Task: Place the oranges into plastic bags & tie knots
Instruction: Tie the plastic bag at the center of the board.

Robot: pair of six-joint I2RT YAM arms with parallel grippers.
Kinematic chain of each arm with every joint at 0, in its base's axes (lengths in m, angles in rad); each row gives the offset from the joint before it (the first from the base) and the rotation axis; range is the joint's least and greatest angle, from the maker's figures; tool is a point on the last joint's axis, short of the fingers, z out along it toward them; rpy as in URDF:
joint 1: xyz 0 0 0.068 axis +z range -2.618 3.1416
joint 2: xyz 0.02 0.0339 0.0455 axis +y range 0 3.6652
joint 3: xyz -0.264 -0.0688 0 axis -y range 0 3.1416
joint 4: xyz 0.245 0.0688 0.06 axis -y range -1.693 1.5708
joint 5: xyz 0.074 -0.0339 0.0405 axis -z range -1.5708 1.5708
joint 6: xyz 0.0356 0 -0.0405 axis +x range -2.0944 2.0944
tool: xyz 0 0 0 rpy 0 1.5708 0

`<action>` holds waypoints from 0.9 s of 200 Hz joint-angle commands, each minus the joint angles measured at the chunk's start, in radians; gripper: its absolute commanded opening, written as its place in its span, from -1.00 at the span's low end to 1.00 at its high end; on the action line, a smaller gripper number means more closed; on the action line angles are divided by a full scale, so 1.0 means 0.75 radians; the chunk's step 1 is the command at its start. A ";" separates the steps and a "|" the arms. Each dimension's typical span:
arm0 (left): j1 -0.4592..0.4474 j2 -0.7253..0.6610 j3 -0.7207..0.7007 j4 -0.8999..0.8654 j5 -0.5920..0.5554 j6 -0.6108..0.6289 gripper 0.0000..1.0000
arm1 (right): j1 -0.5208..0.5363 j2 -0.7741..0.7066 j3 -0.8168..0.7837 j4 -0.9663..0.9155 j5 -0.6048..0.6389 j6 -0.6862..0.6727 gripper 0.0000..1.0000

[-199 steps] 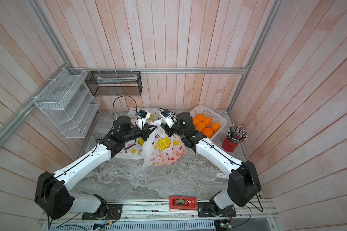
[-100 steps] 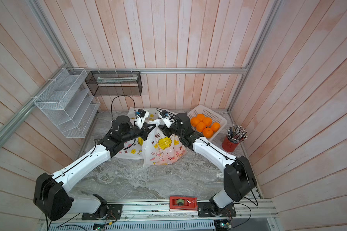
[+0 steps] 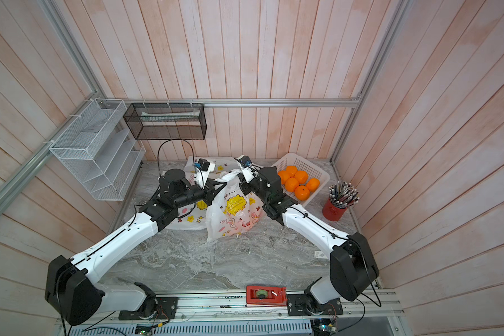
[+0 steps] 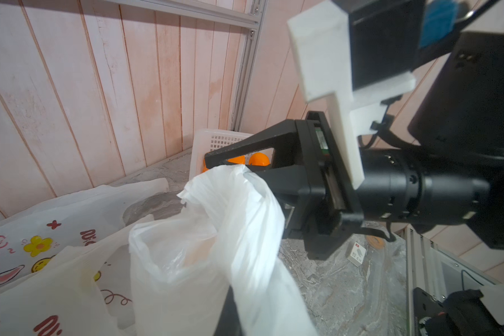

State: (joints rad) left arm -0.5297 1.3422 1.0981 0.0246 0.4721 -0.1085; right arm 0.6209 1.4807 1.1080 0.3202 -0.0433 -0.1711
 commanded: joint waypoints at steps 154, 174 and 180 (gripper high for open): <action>0.008 -0.020 -0.023 0.008 -0.151 -0.020 -1.00 | -0.085 -0.192 -0.032 -0.201 -0.148 -0.216 0.71; 0.007 -0.019 -0.021 0.008 -0.146 -0.020 -1.00 | -0.078 -0.116 0.006 -0.135 -0.168 -0.210 0.60; 0.008 -0.020 -0.019 0.007 -0.144 -0.021 -1.00 | -0.075 -0.093 0.020 -0.125 -0.171 -0.210 0.58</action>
State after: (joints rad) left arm -0.5285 1.3365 1.0897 0.0296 0.3584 -0.1318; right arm 0.5556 1.3529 1.0763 0.1875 -0.1726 -0.3168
